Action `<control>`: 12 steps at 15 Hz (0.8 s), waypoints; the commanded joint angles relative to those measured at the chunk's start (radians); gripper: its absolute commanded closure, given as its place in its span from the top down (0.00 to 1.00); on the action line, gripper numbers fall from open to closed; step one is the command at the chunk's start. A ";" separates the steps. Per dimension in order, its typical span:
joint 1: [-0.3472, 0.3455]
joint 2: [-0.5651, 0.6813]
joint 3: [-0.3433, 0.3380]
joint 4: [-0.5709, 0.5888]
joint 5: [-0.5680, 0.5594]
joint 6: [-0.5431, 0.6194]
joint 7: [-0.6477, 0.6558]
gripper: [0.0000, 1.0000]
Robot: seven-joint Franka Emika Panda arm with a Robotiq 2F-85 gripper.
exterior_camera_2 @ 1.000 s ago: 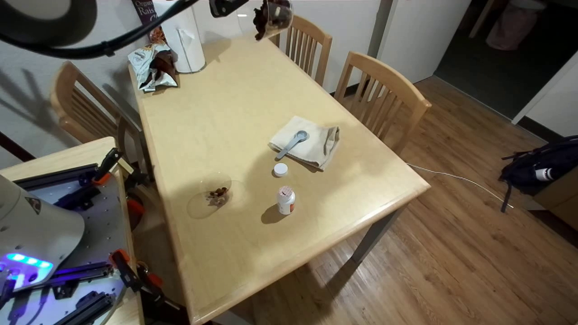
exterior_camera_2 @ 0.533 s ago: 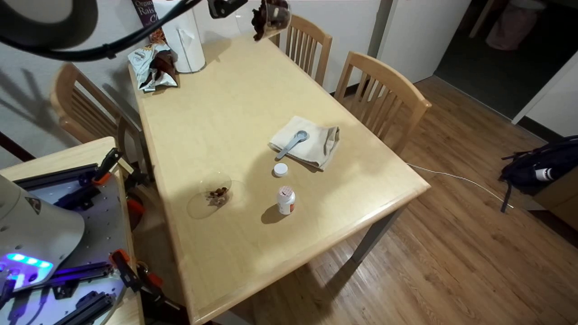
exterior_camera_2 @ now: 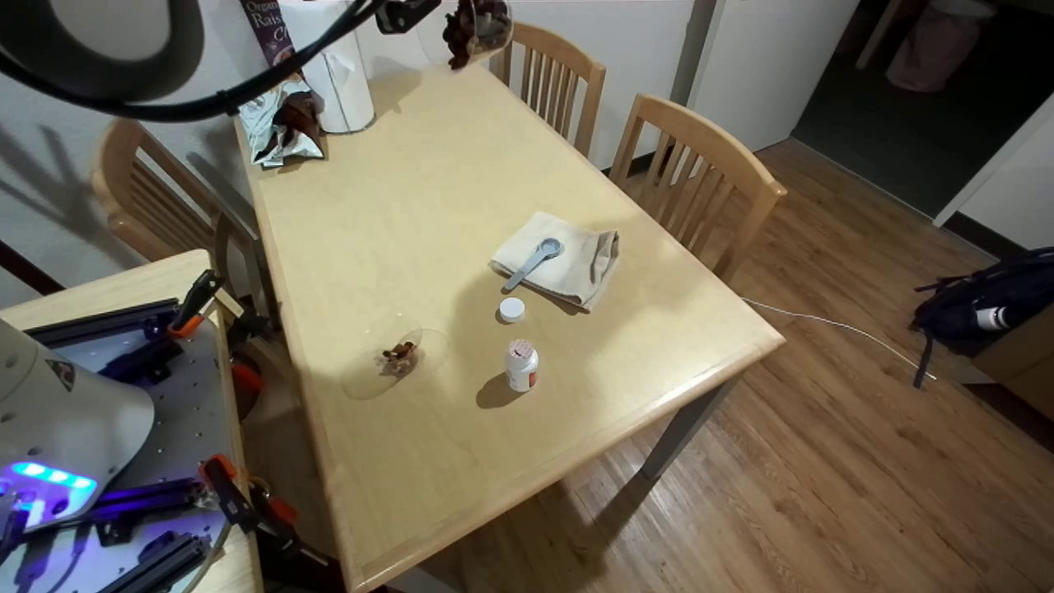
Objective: Pour some contents out of the left cup into the right cup
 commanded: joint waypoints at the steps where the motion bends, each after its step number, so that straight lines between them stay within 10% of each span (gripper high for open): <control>1: 0.024 -0.051 -0.053 0.011 -0.021 0.000 -0.057 0.03; 12: 0.145 -0.164 -0.162 0.024 -0.002 0.000 -0.099 0.03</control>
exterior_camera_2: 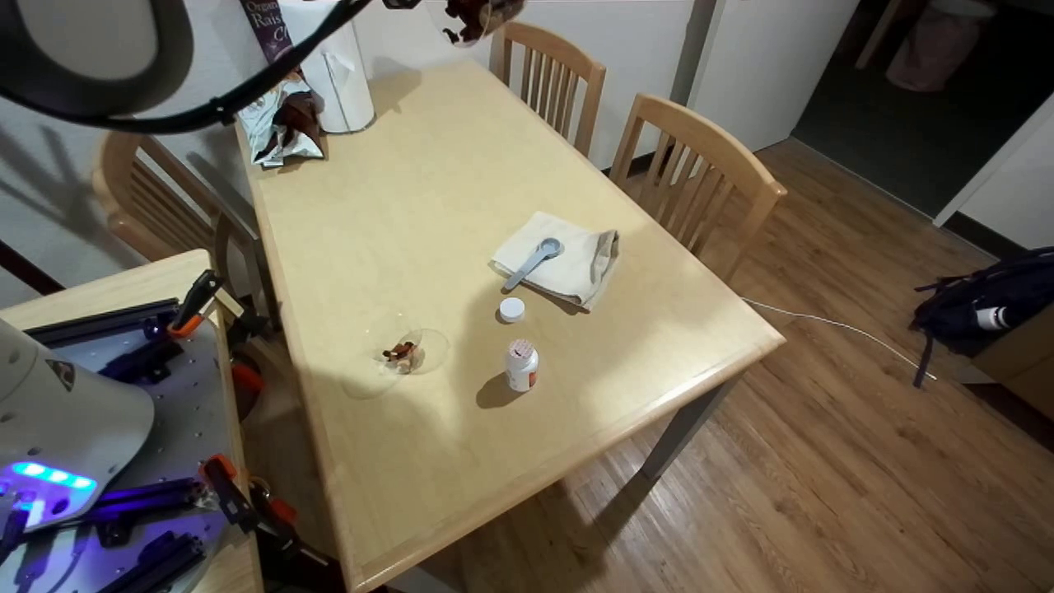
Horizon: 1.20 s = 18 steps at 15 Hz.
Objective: Pour some contents out of the left cup into the right cup
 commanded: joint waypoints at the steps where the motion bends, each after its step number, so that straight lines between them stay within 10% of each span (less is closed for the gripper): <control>1: 0.079 -0.037 -0.030 0.018 0.002 0.000 -0.042 0.03; 18: 0.148 -0.023 -0.061 0.044 -0.004 -0.001 -0.002 0.04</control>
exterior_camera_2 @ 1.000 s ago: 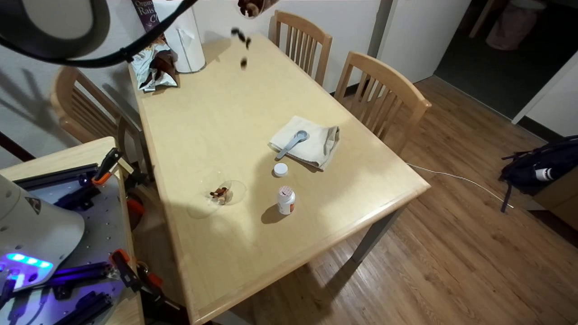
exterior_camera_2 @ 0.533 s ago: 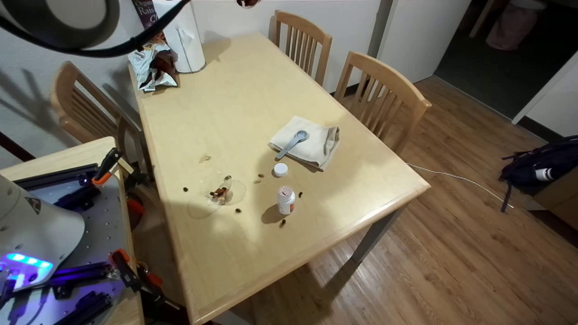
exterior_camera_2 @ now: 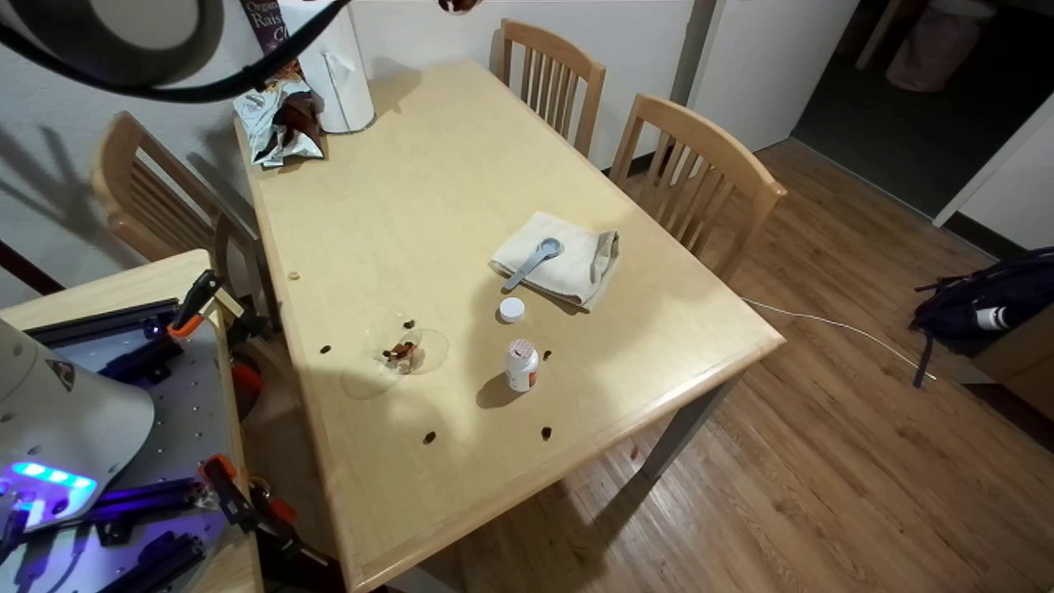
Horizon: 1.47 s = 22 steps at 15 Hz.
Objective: Pour some contents out of the left cup into the right cup
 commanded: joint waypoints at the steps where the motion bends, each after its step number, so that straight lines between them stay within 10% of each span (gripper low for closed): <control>1: 0.000 0.001 0.000 0.000 0.000 0.000 0.000 0.03; 6: -0.033 -0.001 0.062 0.015 0.009 -0.305 0.021 0.04; 15: -0.022 -0.050 0.224 0.095 0.555 -0.982 -0.134 0.03; 22: -0.182 -0.010 0.342 0.105 0.674 -1.014 -0.183 0.04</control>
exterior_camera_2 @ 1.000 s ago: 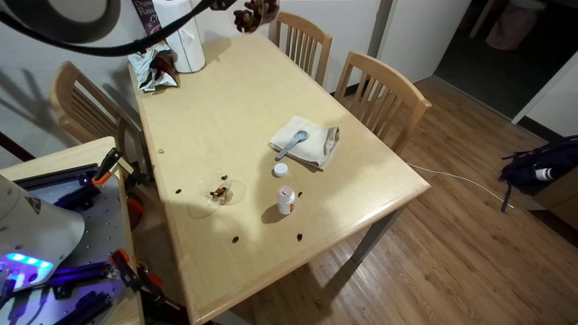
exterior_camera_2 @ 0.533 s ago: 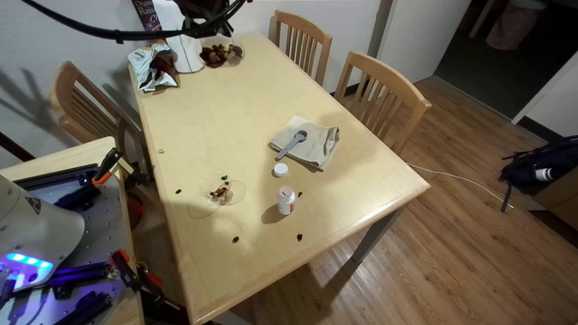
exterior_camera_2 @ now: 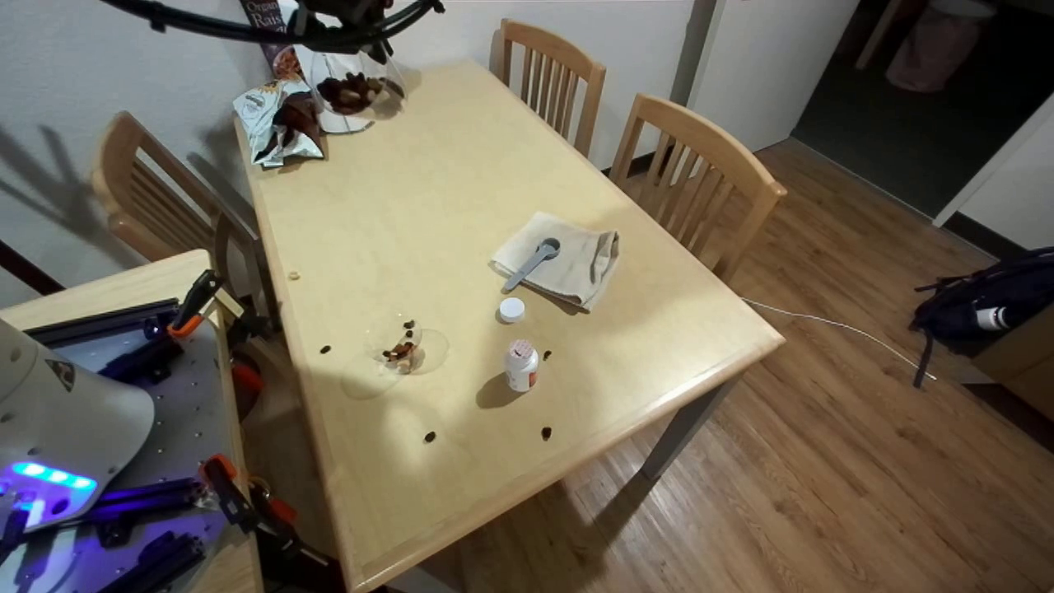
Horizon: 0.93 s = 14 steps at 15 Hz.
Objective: Pour some contents out of the left cup into the right cup
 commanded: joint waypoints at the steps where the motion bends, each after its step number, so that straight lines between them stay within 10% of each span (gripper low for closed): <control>1: -0.071 0.039 0.065 -0.001 0.089 0.003 -0.068 0.04; 4: -0.101 0.089 0.105 0.013 0.066 -0.021 -0.039 0.03; 14: -0.471 0.344 0.600 0.077 0.026 -0.239 -0.010 0.04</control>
